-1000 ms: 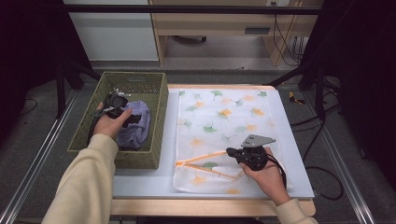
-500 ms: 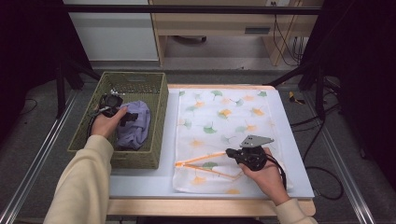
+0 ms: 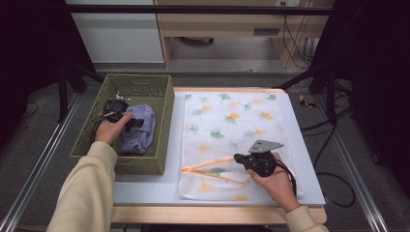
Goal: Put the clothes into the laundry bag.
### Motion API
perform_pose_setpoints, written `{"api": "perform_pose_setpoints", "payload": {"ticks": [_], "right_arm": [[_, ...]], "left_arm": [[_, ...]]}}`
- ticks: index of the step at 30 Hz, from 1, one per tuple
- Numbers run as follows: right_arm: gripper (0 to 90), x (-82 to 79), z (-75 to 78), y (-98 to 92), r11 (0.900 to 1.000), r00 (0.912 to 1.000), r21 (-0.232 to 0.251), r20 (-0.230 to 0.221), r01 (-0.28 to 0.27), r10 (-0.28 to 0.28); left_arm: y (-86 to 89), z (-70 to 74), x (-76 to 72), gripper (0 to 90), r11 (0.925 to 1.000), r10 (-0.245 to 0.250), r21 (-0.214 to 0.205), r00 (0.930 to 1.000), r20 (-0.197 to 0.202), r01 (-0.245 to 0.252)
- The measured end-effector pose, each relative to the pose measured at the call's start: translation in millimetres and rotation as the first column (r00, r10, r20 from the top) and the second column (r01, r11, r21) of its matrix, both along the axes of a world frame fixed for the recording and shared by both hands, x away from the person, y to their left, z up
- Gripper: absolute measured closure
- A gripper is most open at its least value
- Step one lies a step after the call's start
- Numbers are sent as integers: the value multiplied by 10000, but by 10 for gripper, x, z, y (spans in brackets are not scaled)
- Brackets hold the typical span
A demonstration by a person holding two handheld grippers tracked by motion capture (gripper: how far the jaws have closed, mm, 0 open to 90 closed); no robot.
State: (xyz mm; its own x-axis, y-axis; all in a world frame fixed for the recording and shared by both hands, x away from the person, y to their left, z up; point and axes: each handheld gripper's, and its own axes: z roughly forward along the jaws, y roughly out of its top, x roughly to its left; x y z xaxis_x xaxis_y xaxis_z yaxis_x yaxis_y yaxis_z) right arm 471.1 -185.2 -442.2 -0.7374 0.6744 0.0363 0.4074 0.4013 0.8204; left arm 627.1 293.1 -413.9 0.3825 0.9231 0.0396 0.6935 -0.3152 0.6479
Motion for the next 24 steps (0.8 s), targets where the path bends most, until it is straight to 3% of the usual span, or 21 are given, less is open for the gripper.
{"api": "perform_pose_setpoints", "payload": {"ticks": [4, 8, 12, 17, 24], "right_arm": [[884, -1, 0, 0, 10000, 10000, -1, -4, 2, -2], [883, 1, -1, 0, 10000, 10000, -2, -13, 0, 0], [883, 4, -6, 0, 10000, 10000, -21, -7, -31, 31], [883, 7, -7, -4, 10000, 10000, -21, -19, -30, 30], [877, 7, -8, -5, 9999, 10000, 97, -18, -49, 49]], "left_arm": [[0, -14, 7, 43, 9999, -37, -163, 10000, -58, 36], [-17, -45, 20, 43, 9999, -115, 34, 9998, -133, 116], [7, -42, 37, 46, 9999, 28, 129, 9999, 108, -29], [12, -88, 55, 43, 10000, 45, -24, 9997, -234, -45], [-38, -149, 54, 41, 9995, -301, 58, 9978, -593, 305]]}}
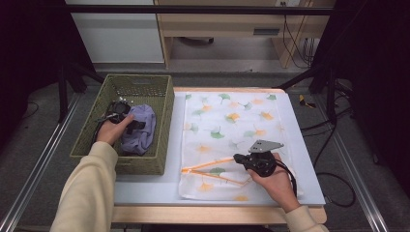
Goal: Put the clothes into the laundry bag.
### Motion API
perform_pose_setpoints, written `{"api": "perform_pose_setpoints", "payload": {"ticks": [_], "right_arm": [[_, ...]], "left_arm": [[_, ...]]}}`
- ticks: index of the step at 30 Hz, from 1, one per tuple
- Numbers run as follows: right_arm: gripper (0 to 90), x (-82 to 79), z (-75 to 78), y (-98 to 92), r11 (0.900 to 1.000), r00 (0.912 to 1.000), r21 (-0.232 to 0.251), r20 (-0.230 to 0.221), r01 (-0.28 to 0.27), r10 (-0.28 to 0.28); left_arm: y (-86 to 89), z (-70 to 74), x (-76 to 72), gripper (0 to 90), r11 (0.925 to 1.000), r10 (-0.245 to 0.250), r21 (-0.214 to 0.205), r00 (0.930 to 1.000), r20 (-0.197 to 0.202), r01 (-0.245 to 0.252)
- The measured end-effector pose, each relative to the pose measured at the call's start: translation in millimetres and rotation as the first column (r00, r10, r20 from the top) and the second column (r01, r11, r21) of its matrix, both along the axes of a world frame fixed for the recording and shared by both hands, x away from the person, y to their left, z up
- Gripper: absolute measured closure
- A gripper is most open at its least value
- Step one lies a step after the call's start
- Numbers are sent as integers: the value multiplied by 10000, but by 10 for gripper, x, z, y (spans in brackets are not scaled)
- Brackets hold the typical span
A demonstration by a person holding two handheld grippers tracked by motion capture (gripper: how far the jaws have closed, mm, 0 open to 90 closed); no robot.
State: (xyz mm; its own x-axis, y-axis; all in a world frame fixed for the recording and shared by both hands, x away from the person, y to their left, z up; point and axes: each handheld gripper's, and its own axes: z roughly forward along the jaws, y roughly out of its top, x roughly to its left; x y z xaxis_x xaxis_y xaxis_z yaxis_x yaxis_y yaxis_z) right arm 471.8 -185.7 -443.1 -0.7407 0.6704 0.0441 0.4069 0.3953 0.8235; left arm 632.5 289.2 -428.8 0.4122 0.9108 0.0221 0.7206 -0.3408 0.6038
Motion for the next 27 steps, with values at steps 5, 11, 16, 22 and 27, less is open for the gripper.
{"api": "perform_pose_setpoints", "payload": {"ticks": [5, 11, 16, 22, 27], "right_arm": [[878, -1, 0, 1, 10000, 10000, 3, -15, 4, -4], [880, 0, 0, 4, 10000, 10000, 47, -44, 23, -23], [881, -1, 1, 3, 10000, 10000, 49, -39, 9, -8], [881, -1, 2, 3, 10000, 10000, 46, -39, 4, -4], [880, 0, 1, 3, 10000, 10000, 49, -44, 5, -5]], "left_arm": [[-24, -28, -5, 41, 9997, -238, 58, 9997, -62, 238], [-39, -41, -5, 42, 9993, -372, 61, 9992, -154, 373], [-82, -80, -4, 37, 9987, -498, 122, 9986, -189, 500], [-105, -99, -3, 35, 9981, -572, 199, 9979, -288, 578], [-110, -104, -4, 34, 9976, -653, 228, 9976, -244, 659]]}}
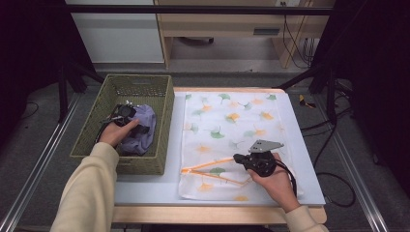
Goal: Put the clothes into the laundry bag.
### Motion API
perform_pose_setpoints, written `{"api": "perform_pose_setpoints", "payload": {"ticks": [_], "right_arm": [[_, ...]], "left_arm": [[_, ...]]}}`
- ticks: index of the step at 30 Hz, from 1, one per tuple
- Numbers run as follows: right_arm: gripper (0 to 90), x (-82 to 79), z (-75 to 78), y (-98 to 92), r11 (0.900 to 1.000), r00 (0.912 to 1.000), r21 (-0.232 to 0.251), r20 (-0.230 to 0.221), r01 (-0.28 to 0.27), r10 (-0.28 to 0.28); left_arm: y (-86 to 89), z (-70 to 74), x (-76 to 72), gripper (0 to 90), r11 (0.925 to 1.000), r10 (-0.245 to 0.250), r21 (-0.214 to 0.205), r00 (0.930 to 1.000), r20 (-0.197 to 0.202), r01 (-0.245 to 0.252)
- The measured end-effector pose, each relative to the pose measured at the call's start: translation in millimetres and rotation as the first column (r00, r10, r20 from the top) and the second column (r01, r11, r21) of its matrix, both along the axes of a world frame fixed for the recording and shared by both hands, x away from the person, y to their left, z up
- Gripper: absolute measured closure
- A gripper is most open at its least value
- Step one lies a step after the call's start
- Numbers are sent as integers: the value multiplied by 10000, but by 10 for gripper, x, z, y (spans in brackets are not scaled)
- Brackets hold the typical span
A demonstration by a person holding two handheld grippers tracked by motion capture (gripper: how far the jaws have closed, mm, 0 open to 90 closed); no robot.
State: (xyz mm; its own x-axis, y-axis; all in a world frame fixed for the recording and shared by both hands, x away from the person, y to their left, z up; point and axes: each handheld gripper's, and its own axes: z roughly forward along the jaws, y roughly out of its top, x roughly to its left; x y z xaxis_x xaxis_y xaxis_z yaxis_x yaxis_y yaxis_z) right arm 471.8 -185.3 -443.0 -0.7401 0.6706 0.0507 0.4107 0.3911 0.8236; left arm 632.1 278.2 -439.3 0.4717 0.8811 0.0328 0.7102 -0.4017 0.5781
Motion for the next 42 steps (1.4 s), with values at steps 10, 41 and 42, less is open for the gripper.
{"api": "perform_pose_setpoints", "payload": {"ticks": [10, 41, 42], "right_arm": [[880, 0, -1, 1, 10000, 10000, -24, -31, -17, 17], [879, 3, -4, 2, 10000, 10000, -53, -45, -27, 26], [879, 5, -5, 2, 10000, 10000, -56, -39, -22, 22]], "left_arm": [[4, -6, 1, 33, 10000, 91, -30, 9999, -82, -91], [-29, 74, -71, 723, 9970, -632, 413, 9970, -442, 650], [-34, 82, -80, 727, 9970, -637, 426, 9974, -351, 652]]}}
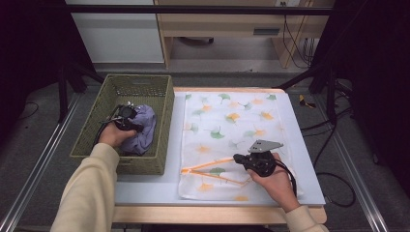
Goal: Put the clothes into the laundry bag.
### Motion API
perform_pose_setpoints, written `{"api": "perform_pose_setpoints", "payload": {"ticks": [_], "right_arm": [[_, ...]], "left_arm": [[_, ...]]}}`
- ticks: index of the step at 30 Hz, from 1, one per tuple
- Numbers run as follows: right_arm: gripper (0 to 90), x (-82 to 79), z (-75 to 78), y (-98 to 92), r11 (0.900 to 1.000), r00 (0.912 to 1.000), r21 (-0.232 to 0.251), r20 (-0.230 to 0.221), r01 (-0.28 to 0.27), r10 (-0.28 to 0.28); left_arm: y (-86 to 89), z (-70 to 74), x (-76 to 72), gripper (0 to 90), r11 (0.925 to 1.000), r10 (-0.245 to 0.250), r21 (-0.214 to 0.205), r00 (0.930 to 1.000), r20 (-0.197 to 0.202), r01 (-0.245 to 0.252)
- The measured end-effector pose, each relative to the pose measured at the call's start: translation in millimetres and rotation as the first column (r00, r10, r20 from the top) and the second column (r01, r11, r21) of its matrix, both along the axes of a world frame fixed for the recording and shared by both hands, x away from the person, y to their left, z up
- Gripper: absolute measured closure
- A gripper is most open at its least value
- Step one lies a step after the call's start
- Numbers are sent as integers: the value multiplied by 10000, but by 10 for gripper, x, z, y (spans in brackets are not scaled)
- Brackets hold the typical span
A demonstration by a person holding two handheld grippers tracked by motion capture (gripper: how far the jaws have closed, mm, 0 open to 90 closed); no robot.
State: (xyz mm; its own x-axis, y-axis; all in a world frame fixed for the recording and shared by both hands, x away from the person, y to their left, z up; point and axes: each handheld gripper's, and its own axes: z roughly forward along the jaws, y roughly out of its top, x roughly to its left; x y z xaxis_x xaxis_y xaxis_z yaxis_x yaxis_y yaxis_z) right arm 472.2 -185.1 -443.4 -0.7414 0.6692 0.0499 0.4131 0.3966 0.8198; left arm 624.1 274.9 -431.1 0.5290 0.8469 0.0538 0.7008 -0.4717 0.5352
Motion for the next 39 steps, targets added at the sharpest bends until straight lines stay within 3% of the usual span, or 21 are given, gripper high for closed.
{"api": "perform_pose_setpoints", "payload": {"ticks": [5, 6, 9, 12, 16, 30, 39], "right_arm": [[880, 0, -4, 4, 10000, 10000, -57, 33, -14, 14], [880, -3, -3, 6, 10000, 10000, -59, 24, -4, 5], [880, -5, -3, 5, 10000, 10000, -73, 44, -15, 15], [880, -6, 1, 5, 10000, 10000, -62, 38, 1, 0], [881, 0, -8, 12, 9999, 10000, -116, 58, -6, 7], [881, -7, 6, 2, 10000, 10000, -42, 87, 14, -14], [881, -2, -10, 2, 10000, 9999, -61, 104, 9, -8]], "left_arm": [[-15, 86, -58, 735, 9999, 80, -78, 9983, 570, -75], [-27, 132, -91, 735, 9999, 68, -163, 9963, 858, -54], [-44, 191, -126, 736, 9997, -2, -229, 9930, 1183, 29], [-60, 310, -194, 737, 9991, 62, -426, 9833, 1816, 16], [-59, 411, -269, 738, 9991, 113, -428, 9721, 2343, -14], [-123, 690, -564, 738, 9986, -217, -369, 9385, 3447, 367], [-163, 761, -633, 738, 9983, -446, -187, 9245, 3787, 558]]}}
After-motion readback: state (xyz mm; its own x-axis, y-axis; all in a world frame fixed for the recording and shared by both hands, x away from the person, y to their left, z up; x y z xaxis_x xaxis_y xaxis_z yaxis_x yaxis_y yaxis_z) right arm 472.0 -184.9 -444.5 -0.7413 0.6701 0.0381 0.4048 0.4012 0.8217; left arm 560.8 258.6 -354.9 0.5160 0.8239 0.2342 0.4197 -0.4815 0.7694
